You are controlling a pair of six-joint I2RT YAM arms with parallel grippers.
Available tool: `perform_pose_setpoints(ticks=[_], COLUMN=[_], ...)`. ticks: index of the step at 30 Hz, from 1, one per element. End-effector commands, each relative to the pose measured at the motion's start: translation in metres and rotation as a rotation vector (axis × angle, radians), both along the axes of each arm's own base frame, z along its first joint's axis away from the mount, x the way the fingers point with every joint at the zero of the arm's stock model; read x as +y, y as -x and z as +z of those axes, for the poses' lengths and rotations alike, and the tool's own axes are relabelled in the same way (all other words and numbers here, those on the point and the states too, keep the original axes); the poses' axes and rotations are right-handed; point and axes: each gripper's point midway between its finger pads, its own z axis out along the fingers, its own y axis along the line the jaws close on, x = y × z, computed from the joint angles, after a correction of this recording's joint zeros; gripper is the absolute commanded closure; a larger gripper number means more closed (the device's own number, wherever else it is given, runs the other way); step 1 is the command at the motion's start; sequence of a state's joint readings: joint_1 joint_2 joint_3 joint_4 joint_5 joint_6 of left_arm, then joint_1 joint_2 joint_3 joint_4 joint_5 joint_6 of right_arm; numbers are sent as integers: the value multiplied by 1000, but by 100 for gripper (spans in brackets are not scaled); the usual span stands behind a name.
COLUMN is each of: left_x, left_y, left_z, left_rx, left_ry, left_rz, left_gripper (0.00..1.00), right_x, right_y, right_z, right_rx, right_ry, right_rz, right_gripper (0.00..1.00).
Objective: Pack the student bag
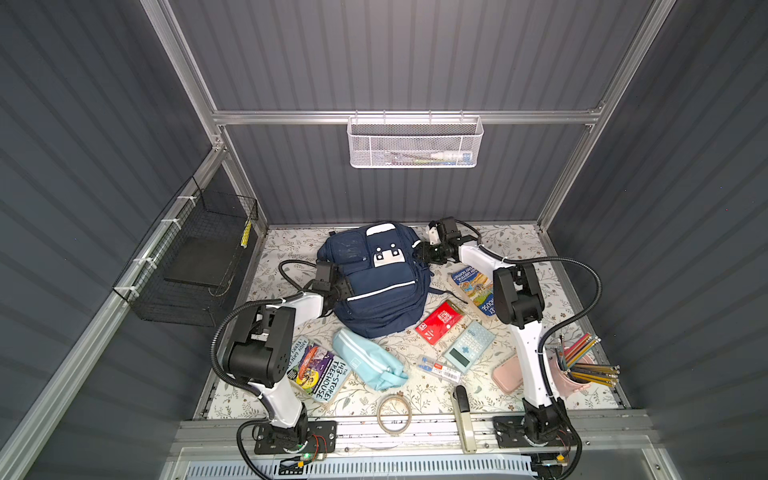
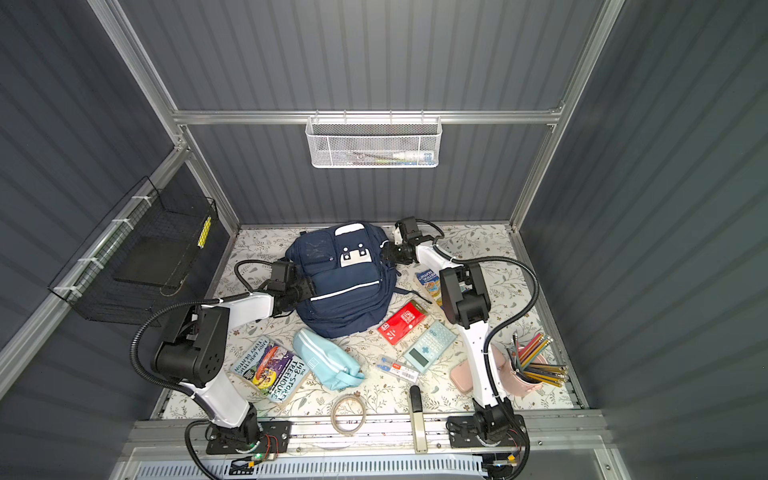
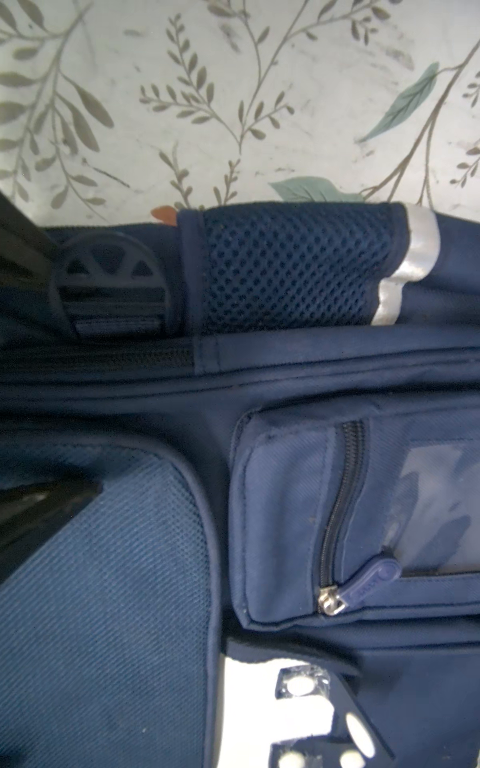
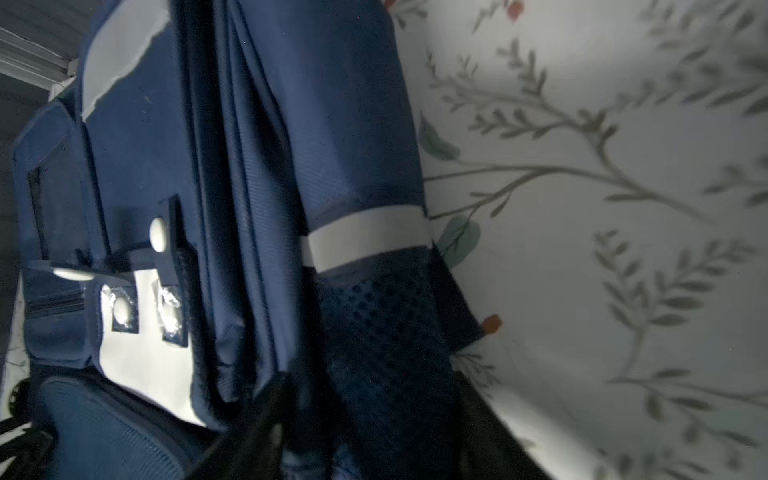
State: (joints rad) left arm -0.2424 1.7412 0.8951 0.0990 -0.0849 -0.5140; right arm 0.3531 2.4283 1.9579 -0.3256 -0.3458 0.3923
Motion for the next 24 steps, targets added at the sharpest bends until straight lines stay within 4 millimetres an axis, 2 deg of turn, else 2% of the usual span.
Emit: perform_pose_setpoints(ticks=[1,2,3,7,10,13,16,20,22,24], left_x=[-1,-2,-2,-12,-22,-39,-62,-84,-85,-80], left_y=[-2,-3,-4,-13,-28,-52,-75,-93,-100,-92], left_z=[-8,-8,-9,-9,-7,-4,10,45,79,110], left_rx=[16,16,17,15,11,11,-18,-78,-136,-182], left_ry=[12,12,9,30,51,56,38,66,65,18], left_rz=[4,0,-4,-38,-68,-116,-169,-209,-210,-213], left_gripper=[31,31,32,35,40,40,40,39,38,35], right_x=[12,9,5,-17,-44,-48,-54,-68,-62,-55], right_y=[8,8,9,28,50,76,93,108,112,115], right_z=[17,21,25,53,71,84,96,94,97,100], right_rx=[0,-12,-10,-34,-41,-23,-45,-16,-24,-39], right_ry=[-56,-53,-53,-104,-106,-151,-135,-217,-269,-254], right_rz=[44,28,18,-49,-187,-266,-355,-506,-523,-519], right_gripper=[79,87,100,100,100,100,100,100,100,100])
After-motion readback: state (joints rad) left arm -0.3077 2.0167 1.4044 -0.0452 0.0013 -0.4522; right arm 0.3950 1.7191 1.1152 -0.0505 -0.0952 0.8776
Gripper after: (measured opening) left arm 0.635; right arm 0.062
